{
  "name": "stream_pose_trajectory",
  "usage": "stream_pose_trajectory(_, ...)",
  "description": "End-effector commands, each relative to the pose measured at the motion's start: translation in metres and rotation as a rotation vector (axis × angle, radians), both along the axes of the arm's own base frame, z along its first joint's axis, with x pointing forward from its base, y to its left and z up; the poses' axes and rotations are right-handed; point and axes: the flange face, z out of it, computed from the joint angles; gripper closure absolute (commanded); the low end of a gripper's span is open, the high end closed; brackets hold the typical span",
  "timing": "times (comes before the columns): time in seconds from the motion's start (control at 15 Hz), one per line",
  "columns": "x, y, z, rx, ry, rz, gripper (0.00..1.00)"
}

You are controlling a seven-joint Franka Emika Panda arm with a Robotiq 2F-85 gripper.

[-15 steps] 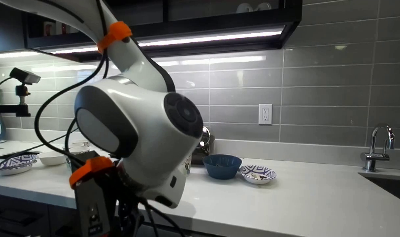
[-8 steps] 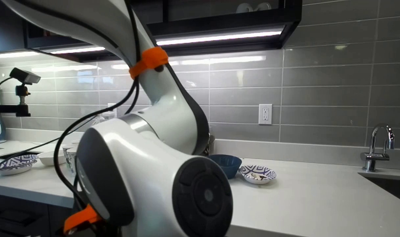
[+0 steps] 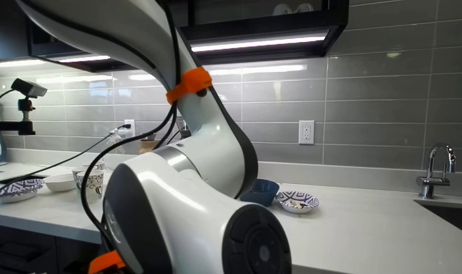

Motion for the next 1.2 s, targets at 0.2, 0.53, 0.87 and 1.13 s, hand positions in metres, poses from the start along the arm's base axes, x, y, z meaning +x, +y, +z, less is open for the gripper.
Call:
stream_pose_trajectory(0.2,0.028,-0.035,-0.018,0.021,-0.004,-0.054,1.00)
stream_pose_trajectory(0.53,0.062,-0.033,-0.043,0.094,0.027,-0.071,1.00)
stream_pose_trajectory(0.87,0.105,-0.024,-0.062,0.097,0.013,-0.088,1.00)
stream_pose_trajectory(1.13,0.120,-0.027,-0.074,0.098,0.011,-0.119,1.00)
